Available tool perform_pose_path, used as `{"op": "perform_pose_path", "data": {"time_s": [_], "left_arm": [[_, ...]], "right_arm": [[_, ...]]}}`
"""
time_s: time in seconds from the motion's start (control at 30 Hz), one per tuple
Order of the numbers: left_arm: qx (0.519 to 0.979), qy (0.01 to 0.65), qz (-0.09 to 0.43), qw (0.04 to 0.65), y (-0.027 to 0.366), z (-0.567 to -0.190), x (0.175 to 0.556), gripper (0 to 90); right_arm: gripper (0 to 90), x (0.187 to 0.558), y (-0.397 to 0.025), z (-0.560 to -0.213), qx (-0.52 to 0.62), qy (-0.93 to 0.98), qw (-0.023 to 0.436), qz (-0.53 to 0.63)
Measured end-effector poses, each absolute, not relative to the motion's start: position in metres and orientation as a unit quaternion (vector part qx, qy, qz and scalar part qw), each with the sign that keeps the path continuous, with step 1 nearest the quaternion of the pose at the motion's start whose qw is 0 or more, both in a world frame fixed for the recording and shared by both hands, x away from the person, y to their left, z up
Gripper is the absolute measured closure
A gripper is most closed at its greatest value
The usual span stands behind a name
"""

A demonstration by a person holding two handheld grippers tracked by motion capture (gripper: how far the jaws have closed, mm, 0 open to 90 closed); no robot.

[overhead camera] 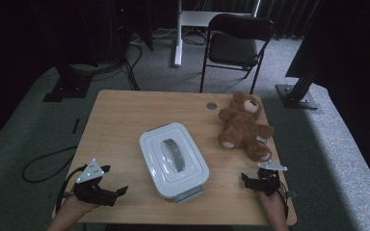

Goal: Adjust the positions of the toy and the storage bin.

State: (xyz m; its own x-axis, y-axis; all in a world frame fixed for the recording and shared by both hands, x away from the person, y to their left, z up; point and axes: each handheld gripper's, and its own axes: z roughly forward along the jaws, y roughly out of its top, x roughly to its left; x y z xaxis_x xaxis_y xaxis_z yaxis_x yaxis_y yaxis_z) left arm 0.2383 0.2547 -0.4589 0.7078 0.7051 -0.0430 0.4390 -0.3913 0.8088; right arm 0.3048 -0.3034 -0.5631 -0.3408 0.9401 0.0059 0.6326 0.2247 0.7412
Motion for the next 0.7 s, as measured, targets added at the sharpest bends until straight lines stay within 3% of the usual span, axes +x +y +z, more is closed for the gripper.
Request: {"op": "perform_pose_path", "data": {"time_s": [0.17,0.7], "left_arm": [[0.814,0.334,0.137,0.455,0.242,-0.449,0.244,0.9],[0.837,0.281,0.130,0.452,0.188,-0.428,0.259,0.9]], "right_arm": [[12.1,0.305,-0.303,-0.563,0.526,0.748,0.230,0.333],[12.1,0.305,-0.303,-0.563,0.526,0.748,0.230,0.334]]}}
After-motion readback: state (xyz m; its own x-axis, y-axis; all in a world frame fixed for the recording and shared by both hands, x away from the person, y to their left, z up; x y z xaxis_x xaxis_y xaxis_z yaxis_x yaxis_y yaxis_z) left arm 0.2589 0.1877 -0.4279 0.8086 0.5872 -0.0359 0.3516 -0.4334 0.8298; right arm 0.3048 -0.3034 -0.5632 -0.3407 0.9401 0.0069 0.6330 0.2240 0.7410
